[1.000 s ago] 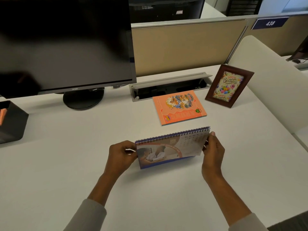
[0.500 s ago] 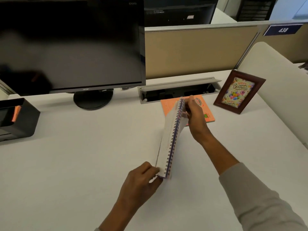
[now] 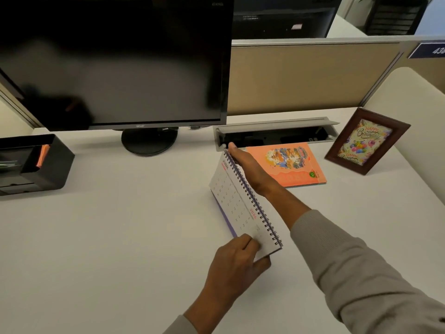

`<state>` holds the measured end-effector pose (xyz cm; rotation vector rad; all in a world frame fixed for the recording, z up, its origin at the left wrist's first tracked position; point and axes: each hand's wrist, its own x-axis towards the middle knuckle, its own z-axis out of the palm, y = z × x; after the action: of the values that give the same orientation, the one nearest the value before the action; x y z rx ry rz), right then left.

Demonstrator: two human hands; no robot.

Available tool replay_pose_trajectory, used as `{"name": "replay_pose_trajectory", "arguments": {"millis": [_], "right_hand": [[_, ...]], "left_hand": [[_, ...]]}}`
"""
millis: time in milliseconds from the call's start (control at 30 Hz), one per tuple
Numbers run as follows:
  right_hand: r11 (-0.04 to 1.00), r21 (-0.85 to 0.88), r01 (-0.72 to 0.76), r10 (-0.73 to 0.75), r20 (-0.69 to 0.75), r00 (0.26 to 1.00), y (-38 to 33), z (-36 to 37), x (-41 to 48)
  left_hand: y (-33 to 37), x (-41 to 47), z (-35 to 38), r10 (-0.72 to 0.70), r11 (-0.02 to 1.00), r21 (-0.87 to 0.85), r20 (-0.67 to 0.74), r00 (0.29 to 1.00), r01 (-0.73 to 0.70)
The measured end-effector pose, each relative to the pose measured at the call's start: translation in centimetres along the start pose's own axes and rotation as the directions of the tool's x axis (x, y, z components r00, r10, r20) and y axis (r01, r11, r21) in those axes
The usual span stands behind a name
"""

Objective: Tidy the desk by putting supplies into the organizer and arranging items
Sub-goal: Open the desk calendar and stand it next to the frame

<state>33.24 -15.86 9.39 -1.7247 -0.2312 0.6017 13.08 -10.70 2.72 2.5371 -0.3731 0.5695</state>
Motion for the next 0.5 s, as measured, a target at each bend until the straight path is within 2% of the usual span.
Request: {"name": "replay_pose_trajectory", "arguments": {"millis": [267,433,500], "right_hand": [[0.999,-0.040,0.024,-0.024,0.001,1.000,0.2,0.8,-0.5],[0.996,-0.072,0.062,-0.062,-0.006,0.998,2.2,-0.1,-1.5],[0.997,-0.071,0.041,-0.046,-0.064,0.997,3.3,-0.9,-2.4]], "left_hand": [[-0.4,-0.2,0.7,-0.030,0.992,-0.124,0.013,0.999,0.031],[-1.8,-0.8,0.2,-0.107,0.971,-0.194,0.161,0.981,0.137],[-2.5,-0.6,-0.4,-0.154,0.953,-0.236,0.173,0.973,0.193]]}}
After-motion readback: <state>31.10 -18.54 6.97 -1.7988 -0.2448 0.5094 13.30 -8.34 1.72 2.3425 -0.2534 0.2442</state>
